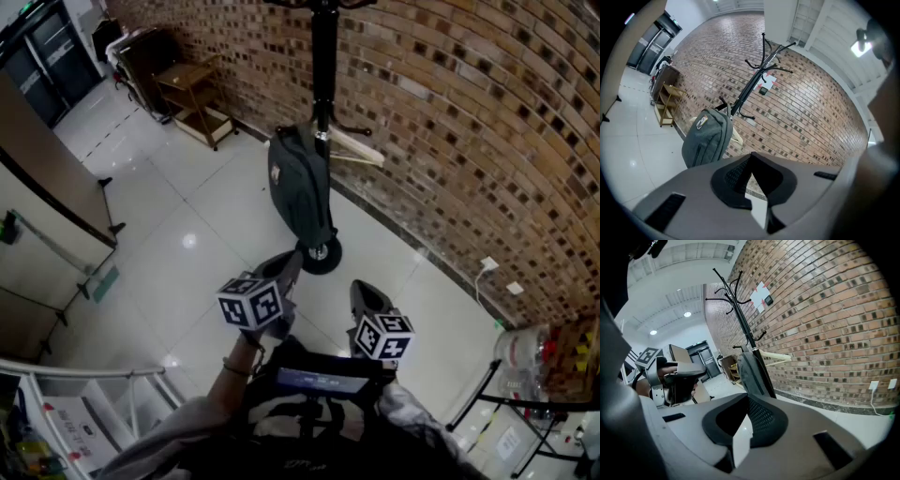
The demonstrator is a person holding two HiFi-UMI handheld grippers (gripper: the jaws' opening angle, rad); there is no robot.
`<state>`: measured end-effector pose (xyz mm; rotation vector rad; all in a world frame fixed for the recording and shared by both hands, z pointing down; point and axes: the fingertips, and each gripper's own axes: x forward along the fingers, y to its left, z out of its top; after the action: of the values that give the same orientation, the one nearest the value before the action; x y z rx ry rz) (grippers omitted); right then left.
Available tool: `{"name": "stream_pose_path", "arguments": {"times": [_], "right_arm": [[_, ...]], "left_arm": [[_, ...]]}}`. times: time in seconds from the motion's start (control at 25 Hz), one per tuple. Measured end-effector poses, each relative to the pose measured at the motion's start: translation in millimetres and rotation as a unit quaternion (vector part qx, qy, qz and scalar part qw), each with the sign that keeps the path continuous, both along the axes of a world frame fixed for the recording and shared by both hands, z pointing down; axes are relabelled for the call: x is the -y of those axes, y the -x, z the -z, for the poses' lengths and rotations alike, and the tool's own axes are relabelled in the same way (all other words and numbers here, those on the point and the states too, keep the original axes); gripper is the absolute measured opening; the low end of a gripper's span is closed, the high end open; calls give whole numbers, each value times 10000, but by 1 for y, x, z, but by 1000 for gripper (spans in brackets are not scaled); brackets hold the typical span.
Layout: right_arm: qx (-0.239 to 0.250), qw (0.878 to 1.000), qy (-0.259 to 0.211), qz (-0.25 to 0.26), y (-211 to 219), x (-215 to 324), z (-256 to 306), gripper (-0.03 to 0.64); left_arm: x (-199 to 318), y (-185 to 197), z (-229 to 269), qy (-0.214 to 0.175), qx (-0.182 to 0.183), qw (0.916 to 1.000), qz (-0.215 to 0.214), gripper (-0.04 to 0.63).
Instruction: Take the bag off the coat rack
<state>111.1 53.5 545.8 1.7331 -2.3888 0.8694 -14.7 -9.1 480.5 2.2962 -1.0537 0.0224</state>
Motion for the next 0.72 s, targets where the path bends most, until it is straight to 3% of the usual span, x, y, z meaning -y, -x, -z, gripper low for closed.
{"name": "stream_pose_path", "arguments": {"times": [0.16, 0.36, 0.72], "right_arm": [[24, 10000, 5, -11, -1, 15, -3, 2], [29, 10000, 35, 19, 2, 36, -4, 2], [-51, 9997, 81, -242, 1, 105, 0, 2]], "left_arm": [[23, -6, 10, -178, 197, 9996, -104, -2], [62, -6, 26, -375, 136, 9992, -103, -2], [154, 1, 36, -303, -41, 9993, -194, 0]]}}
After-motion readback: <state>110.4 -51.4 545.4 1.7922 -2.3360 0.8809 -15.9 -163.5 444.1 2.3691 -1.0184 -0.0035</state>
